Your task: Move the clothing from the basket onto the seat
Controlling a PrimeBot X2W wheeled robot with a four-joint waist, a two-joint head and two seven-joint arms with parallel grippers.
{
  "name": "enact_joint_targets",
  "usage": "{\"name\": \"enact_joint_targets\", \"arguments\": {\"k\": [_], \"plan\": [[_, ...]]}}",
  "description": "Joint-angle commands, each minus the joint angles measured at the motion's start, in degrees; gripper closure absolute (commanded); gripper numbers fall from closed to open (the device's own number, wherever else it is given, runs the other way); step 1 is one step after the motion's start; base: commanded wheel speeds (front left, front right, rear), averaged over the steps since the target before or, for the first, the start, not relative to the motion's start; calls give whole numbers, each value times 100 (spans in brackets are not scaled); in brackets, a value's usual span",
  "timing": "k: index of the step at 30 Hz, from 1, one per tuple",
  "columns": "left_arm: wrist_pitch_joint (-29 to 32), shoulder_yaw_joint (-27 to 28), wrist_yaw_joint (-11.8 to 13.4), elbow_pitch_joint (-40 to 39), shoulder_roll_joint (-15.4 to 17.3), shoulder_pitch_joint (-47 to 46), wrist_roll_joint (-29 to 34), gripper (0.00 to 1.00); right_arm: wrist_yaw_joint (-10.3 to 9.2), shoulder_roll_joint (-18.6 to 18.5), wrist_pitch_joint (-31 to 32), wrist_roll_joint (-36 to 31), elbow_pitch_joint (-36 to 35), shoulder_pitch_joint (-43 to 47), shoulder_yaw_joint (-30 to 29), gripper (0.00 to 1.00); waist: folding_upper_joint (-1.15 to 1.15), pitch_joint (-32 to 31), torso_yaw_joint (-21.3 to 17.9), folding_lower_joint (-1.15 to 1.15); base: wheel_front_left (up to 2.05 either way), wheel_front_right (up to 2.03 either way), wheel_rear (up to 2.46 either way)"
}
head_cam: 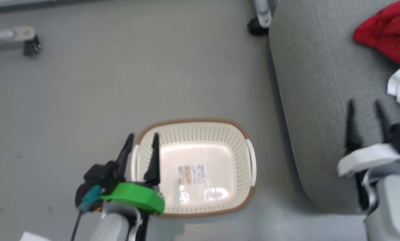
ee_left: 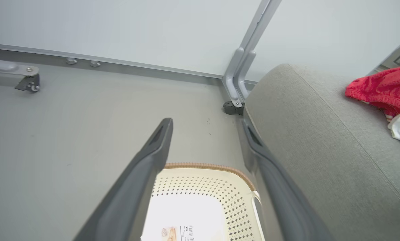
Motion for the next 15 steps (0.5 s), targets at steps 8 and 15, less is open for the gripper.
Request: {"name": "enact_joint_targets", "arguments": {"k": [8, 15], "plan": [[-19, 1184, -142, -604, -139, 1210, 494, 0, -6, 209, -19, 453, -399, 1107, 1298, 0, 0, -1916, 674, 0, 0, 0, 0], [-12, 1318, 42, -1537, -137, 1908, 1133, 0, -5, 421, -19, 140, -1250, 1825, 1148, 0, 0, -2238, 678, 0, 0, 0, 0]]}}
